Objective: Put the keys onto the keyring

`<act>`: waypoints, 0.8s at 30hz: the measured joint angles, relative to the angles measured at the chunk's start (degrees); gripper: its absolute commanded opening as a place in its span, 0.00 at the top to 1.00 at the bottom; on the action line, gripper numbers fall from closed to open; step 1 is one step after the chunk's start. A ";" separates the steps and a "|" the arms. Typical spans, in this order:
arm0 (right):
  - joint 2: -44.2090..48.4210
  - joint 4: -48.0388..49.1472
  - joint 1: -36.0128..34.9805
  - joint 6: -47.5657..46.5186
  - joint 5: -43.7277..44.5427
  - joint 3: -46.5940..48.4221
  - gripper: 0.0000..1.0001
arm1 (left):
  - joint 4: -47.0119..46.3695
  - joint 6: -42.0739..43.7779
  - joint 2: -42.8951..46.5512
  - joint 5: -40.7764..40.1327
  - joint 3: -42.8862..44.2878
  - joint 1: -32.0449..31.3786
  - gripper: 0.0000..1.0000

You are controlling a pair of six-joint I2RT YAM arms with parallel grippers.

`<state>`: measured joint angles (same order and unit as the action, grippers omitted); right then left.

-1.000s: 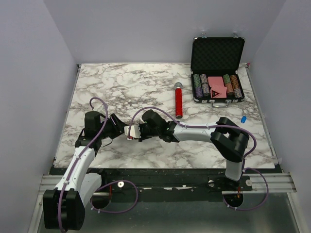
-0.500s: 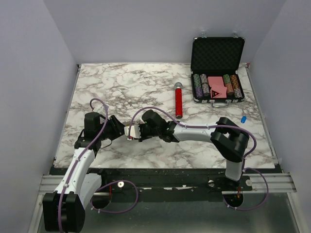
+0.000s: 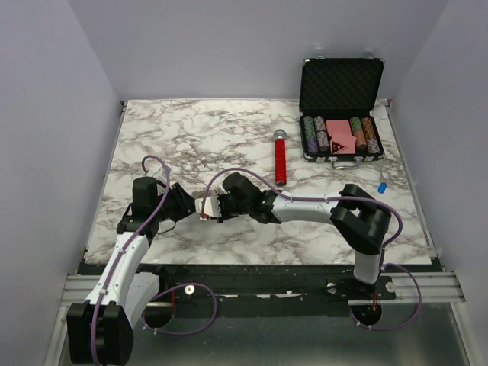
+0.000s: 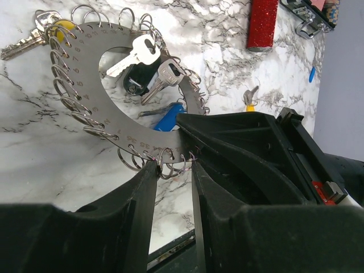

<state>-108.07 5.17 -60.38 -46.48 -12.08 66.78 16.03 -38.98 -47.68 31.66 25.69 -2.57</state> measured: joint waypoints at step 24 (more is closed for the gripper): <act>0.00 0.00 0.00 0.00 0.00 0.00 0.79 | -0.02 0.20 -0.63 -0.13 0.00 0.00 0.75</act>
<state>-108.07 5.17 -60.38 -46.48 -12.08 66.78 16.01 -38.79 -48.31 31.53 25.69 -2.57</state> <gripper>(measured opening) 0.240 0.251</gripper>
